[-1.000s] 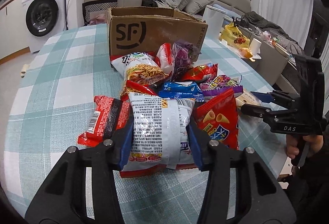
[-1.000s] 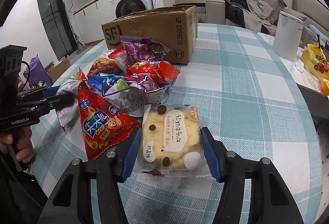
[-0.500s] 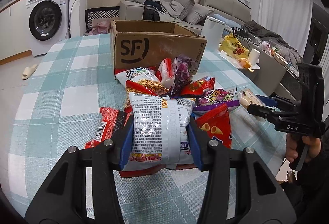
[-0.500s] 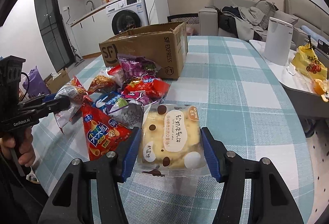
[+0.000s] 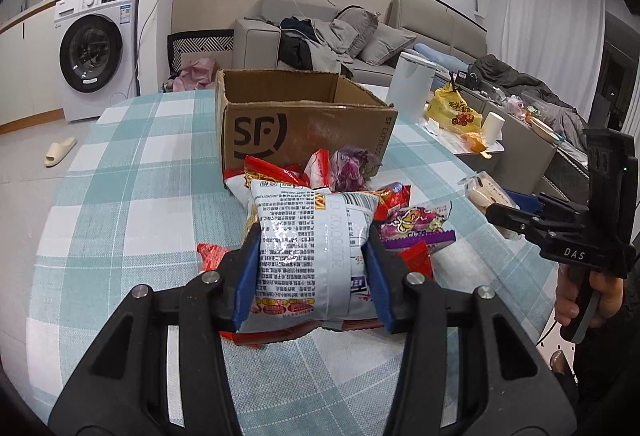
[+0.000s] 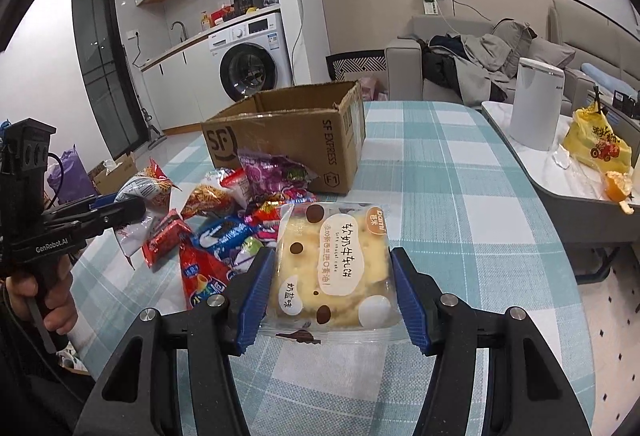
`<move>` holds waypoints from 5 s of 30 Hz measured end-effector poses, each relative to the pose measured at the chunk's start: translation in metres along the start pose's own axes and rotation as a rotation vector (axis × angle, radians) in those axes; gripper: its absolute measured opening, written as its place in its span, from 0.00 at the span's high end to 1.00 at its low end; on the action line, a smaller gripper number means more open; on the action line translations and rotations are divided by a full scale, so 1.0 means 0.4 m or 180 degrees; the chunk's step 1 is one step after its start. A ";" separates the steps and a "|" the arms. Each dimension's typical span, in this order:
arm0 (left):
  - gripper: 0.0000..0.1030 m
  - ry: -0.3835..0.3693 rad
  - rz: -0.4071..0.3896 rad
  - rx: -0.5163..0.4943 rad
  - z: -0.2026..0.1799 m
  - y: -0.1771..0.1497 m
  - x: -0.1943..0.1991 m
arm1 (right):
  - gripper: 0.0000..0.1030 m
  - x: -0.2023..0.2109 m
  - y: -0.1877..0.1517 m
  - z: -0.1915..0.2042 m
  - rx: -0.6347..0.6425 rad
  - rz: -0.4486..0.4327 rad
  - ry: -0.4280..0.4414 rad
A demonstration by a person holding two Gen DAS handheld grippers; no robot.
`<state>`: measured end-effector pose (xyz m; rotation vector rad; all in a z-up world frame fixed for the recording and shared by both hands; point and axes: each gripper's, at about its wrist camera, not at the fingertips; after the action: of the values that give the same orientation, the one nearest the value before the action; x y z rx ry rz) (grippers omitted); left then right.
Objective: Organize snacks
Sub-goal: 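Lift both held snacks and carry them over the open cardboard box, then lower both snacks into the box and open both grippers, then move both open grippers back toward the remaining snack pile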
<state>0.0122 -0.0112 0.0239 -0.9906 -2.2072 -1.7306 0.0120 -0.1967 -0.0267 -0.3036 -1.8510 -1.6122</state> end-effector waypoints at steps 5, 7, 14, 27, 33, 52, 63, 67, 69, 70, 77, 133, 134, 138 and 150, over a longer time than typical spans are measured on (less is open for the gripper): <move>0.57 0.0027 -0.0036 -0.0016 -0.006 0.024 -0.001 | 0.42 0.008 0.022 0.008 0.0000 -0.0070 0.0039; 0.57 0.0032 -0.0060 -0.0026 -0.007 0.036 0.000 | 0.42 0.008 0.032 0.013 -0.0007 -0.0087 0.0058; 0.57 0.0069 -0.0166 -0.0053 -0.007 0.082 -0.004 | 0.42 -0.004 0.075 0.030 -0.0010 -0.0130 0.0127; 0.57 0.0194 -0.0252 -0.0070 0.009 0.158 -0.032 | 0.42 -0.029 0.152 0.055 0.0014 -0.0204 0.0227; 0.57 0.0258 -0.0256 -0.0035 0.023 0.184 -0.054 | 0.42 -0.040 0.189 0.059 -0.0012 -0.0253 0.0278; 0.57 0.0367 -0.0232 -0.0075 0.055 0.264 -0.141 | 0.42 -0.087 0.279 0.060 -0.0192 -0.0320 0.0311; 0.57 0.0402 -0.0200 -0.0104 0.069 0.302 -0.199 | 0.42 -0.140 0.309 0.073 -0.0239 -0.0280 0.0354; 0.57 0.0427 -0.0197 -0.0103 0.080 0.319 -0.221 | 0.42 -0.165 0.324 0.074 -0.0291 -0.0246 0.0384; 0.57 0.0431 -0.0189 -0.0108 0.087 0.329 -0.233 | 0.42 -0.178 0.330 0.074 -0.0309 -0.0234 0.0382; 0.57 0.0440 -0.0194 -0.0111 0.092 0.332 -0.238 | 0.42 -0.180 0.332 0.074 -0.0314 -0.0239 0.0379; 0.57 0.0438 -0.0220 -0.0061 0.122 0.359 -0.275 | 0.42 -0.213 0.353 0.076 -0.0372 -0.0219 0.0387; 0.01 0.0663 -0.0167 -0.0062 0.108 0.213 -0.091 | 0.01 -0.168 0.234 0.040 -0.0256 0.0200 0.0400; 0.01 0.0670 -0.0163 -0.0053 0.111 0.208 -0.085 | 0.01 -0.167 0.227 0.040 -0.0246 0.0219 0.0395; 0.01 0.0694 -0.0161 0.0014 0.117 0.180 -0.062 | 0.01 -0.162 0.204 0.047 -0.0181 0.0280 0.0365; 0.01 0.0729 -0.0047 0.0047 0.118 0.117 -0.052 | 0.01 -0.145 0.160 0.063 -0.0047 0.0321 0.0342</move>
<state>0.0680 0.0286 0.0363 -0.7330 -2.0840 -1.7346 0.0842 -0.1453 -0.0118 -0.3057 -1.7165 -1.5442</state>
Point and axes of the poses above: each gripper's, at about its wrist camera, not at the fingertips, and x roughly against the way its jaws point, z to its left, y to its top, and after that the axes turned 13 degrees about -y, right-handed
